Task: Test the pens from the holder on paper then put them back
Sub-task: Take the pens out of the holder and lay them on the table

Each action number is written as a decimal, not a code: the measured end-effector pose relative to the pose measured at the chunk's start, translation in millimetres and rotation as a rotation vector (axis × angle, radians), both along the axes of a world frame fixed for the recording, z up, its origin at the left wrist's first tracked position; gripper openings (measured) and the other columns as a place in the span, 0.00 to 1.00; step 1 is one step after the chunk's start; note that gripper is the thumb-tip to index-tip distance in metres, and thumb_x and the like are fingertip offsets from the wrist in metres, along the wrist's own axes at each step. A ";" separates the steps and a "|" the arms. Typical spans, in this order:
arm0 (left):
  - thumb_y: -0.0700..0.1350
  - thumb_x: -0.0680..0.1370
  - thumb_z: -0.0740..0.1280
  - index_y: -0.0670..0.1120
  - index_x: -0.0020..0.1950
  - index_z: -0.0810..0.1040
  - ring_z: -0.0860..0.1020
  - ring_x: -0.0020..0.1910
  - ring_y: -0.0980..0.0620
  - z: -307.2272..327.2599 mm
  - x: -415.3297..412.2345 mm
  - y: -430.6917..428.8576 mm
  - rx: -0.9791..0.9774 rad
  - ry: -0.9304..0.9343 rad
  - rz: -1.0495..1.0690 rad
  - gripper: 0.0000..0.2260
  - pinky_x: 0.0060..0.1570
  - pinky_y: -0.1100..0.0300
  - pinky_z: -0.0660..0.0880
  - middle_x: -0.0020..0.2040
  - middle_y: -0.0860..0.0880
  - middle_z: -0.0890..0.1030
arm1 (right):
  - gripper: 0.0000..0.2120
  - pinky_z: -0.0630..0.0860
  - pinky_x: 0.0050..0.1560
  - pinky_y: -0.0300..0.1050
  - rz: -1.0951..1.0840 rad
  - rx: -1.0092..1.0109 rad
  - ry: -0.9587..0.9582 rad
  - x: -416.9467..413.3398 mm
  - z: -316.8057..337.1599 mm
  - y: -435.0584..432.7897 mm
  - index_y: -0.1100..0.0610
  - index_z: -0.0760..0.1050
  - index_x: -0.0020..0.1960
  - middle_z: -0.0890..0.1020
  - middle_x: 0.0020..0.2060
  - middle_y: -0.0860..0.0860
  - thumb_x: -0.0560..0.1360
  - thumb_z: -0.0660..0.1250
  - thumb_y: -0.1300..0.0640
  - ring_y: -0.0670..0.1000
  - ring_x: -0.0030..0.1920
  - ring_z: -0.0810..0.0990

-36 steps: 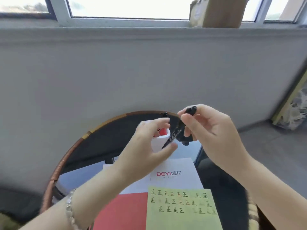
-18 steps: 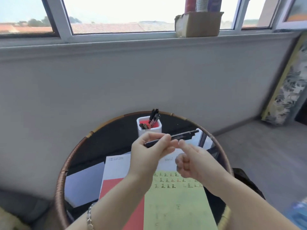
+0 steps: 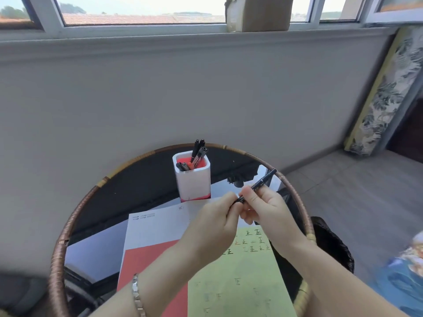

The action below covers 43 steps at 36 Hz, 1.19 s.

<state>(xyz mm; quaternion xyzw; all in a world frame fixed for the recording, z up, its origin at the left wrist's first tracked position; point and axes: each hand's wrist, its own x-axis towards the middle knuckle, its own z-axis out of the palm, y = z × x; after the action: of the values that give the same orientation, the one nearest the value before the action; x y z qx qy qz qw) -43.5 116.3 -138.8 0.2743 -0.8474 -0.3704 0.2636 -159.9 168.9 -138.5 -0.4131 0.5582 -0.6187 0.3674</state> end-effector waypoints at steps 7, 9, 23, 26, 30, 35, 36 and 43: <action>0.44 0.80 0.57 0.50 0.35 0.71 0.60 0.21 0.57 -1.7 -18.9 -6.6 0.470 0.022 -0.128 0.13 0.22 0.66 0.58 0.25 0.50 0.68 | 0.11 0.67 0.27 0.33 0.109 -0.031 -0.100 -27.5 -11.9 4.0 0.59 0.71 0.38 0.73 0.22 0.45 0.72 0.59 0.52 0.44 0.24 0.69; 0.47 0.80 0.57 0.54 0.34 0.71 0.58 0.21 0.56 -1.9 -21.9 -9.8 0.578 -0.042 -0.182 0.14 0.21 0.66 0.55 0.24 0.50 0.61 | 0.11 0.67 0.27 0.33 0.131 -0.035 -0.110 -34.4 -13.3 5.4 0.60 0.71 0.38 0.73 0.23 0.45 0.70 0.60 0.51 0.44 0.24 0.69; 0.46 0.81 0.55 0.51 0.56 0.64 0.78 0.48 0.49 -30.2 -37.7 -22.9 0.350 -0.255 0.097 0.05 0.42 0.56 0.76 0.49 0.55 0.79 | 0.11 0.71 0.35 0.43 -0.067 0.721 0.728 -153.0 -34.9 -22.5 0.58 0.72 0.44 0.77 0.32 0.51 0.75 0.64 0.49 0.49 0.30 0.75; 0.48 0.80 0.59 0.51 0.47 0.69 0.77 0.42 0.53 -35.6 -51.8 -20.6 0.343 -0.248 0.140 0.03 0.37 0.55 0.75 0.48 0.53 0.80 | 0.15 0.71 0.39 0.46 -0.114 0.782 0.974 -155.5 -47.7 -25.9 0.58 0.70 0.54 0.79 0.45 0.54 0.75 0.64 0.48 0.53 0.42 0.78; 0.49 0.79 0.59 0.47 0.47 0.72 0.75 0.41 0.54 -42.5 -82.1 -17.5 0.261 -0.287 0.198 0.07 0.36 0.62 0.69 0.46 0.51 0.78 | 0.19 0.72 0.42 0.46 -0.172 0.757 1.046 -152.8 -62.0 -26.0 0.58 0.67 0.60 0.78 0.51 0.57 0.75 0.64 0.48 0.56 0.48 0.76; 0.47 0.79 0.59 0.41 0.46 0.75 0.77 0.45 0.44 -52.8 -128.7 -17.8 0.118 -0.414 0.169 0.11 0.39 0.57 0.70 0.46 0.44 0.78 | 0.16 0.76 0.45 0.50 -0.243 0.636 0.928 -154.9 -69.9 -19.6 0.56 0.70 0.58 0.79 0.45 0.54 0.74 0.65 0.49 0.55 0.45 0.78; 0.47 0.79 0.59 0.41 0.45 0.74 0.77 0.46 0.43 -55.1 -136.6 -18.3 0.102 -0.436 0.154 0.11 0.39 0.57 0.69 0.45 0.44 0.77 | 0.15 0.76 0.45 0.49 -0.247 0.614 0.912 -155.8 -71.4 -17.9 0.57 0.70 0.57 0.79 0.43 0.53 0.75 0.65 0.50 0.54 0.44 0.77; 0.47 0.78 0.61 0.42 0.51 0.73 0.75 0.49 0.44 -63.1 -166.6 -20.7 0.082 -0.429 0.136 0.09 0.44 0.56 0.70 0.49 0.45 0.75 | 0.09 0.74 0.49 0.47 -0.267 0.493 0.789 -163.9 -77.7 -5.5 0.56 0.75 0.53 0.80 0.48 0.53 0.77 0.59 0.56 0.52 0.45 0.77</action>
<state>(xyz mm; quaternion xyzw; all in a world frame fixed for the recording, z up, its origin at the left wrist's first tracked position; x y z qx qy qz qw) -210.1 95.6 -201.9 0.4139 -0.8478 -0.3190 0.0904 -323.8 163.4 -216.2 -0.4415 0.8331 -0.3058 0.1322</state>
